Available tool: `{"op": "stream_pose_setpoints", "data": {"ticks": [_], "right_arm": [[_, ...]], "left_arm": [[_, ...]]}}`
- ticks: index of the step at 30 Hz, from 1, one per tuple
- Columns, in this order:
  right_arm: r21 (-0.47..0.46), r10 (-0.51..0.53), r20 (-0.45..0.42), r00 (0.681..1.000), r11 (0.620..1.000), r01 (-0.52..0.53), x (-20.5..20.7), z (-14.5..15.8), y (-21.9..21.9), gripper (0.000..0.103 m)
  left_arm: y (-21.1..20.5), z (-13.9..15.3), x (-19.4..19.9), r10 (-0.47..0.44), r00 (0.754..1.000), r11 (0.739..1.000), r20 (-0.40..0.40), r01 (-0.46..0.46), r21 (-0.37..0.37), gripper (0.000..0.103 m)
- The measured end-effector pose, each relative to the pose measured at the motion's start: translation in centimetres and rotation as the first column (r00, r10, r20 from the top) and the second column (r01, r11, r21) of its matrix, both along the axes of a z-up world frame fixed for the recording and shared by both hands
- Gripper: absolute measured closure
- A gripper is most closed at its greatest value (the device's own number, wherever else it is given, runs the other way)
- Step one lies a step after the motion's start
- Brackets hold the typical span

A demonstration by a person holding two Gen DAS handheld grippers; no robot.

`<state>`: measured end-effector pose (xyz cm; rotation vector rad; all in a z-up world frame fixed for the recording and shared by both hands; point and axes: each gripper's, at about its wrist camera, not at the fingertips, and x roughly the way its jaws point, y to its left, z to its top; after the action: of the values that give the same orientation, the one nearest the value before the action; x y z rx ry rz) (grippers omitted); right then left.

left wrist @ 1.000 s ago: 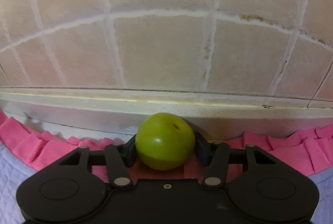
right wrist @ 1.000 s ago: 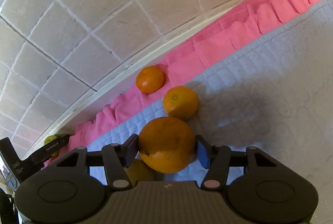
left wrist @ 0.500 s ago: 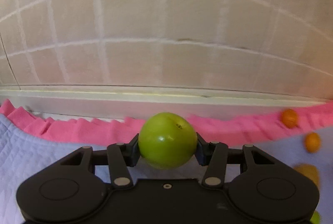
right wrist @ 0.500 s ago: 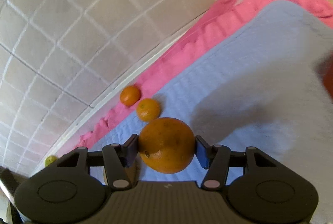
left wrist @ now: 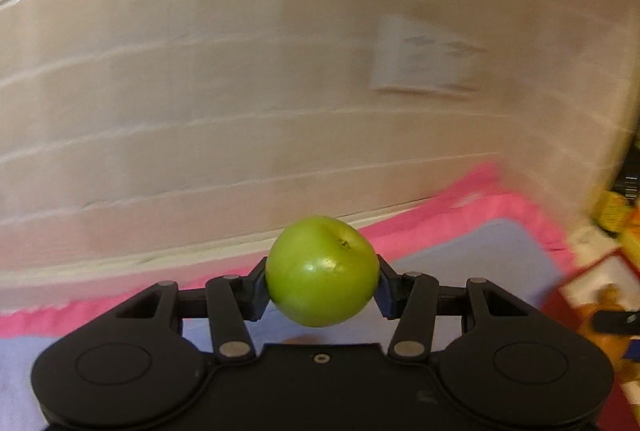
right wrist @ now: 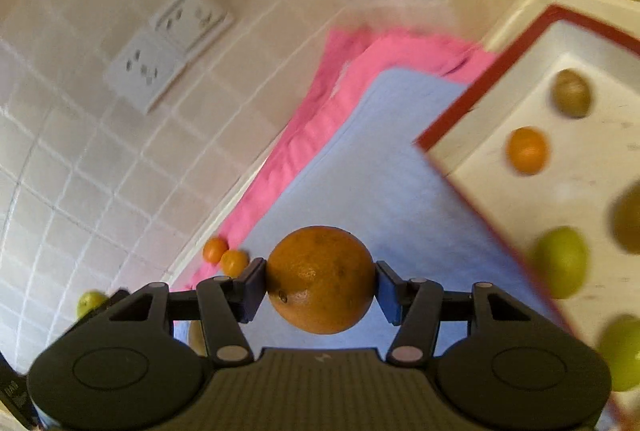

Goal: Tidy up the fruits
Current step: 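Carry the apple and orange into the white box and open both tools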

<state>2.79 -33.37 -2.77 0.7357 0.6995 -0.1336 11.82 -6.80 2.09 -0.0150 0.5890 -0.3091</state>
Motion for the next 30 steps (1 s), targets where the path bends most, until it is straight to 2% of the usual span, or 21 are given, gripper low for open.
{"op": "stream_pose_setpoints", "data": {"ticks": [4,8,10,16,20,24,27,30], "right_arm": [[-0.019,-0.066,0.037,0.997,0.998,0.067,-3.5,1.5,-2.7,0.044],[-0.114,-0.138,0.061,0.988,0.983,0.145,-7.0,3.2,-5.2,0.044],[-0.168,-0.167,0.054,0.985,0.970,0.174,-8.5,3.5,-6.3,0.044],[-0.224,-0.275,-0.030,0.961,0.939,0.262,-12.4,2.6,-11.3,0.044],[-0.244,-0.277,-0.110,0.955,0.939,0.244,-13.4,1.2,-13.5,0.044],[-0.207,-0.231,-0.202,0.952,0.960,0.189,-12.4,-1.2,-14.4,0.044],[-0.208,-0.169,-0.271,0.948,0.972,0.113,-11.1,-2.8,-14.3,0.044],[-0.245,-0.109,-0.331,0.937,0.969,0.026,-9.8,-3.7,-13.8,0.044]], "left_arm": [[-5.6,2.0,-1.0,-0.142,0.989,0.989,0.032,0.143,-0.031,0.043],[-11.0,2.7,-1.6,-0.266,0.963,0.962,0.045,0.268,-0.052,0.043],[-14.4,2.6,-1.7,-0.340,0.940,0.939,0.026,0.341,-0.042,0.043],[-23.9,1.5,-3.3,-0.522,0.853,0.853,-0.017,0.521,-0.037,0.043],[-29.4,-0.2,-3.9,-0.599,0.794,0.800,-0.105,0.598,-0.041,0.043],[-34.7,-3.2,-4.1,-0.643,0.728,0.747,-0.239,0.665,0.013,0.043],[-36.4,-5.3,-3.5,-0.645,0.691,0.734,-0.325,0.679,-0.014,0.043],[-37.3,-7.0,-2.2,-0.630,0.671,0.741,-0.392,0.670,-0.045,0.043]]}}
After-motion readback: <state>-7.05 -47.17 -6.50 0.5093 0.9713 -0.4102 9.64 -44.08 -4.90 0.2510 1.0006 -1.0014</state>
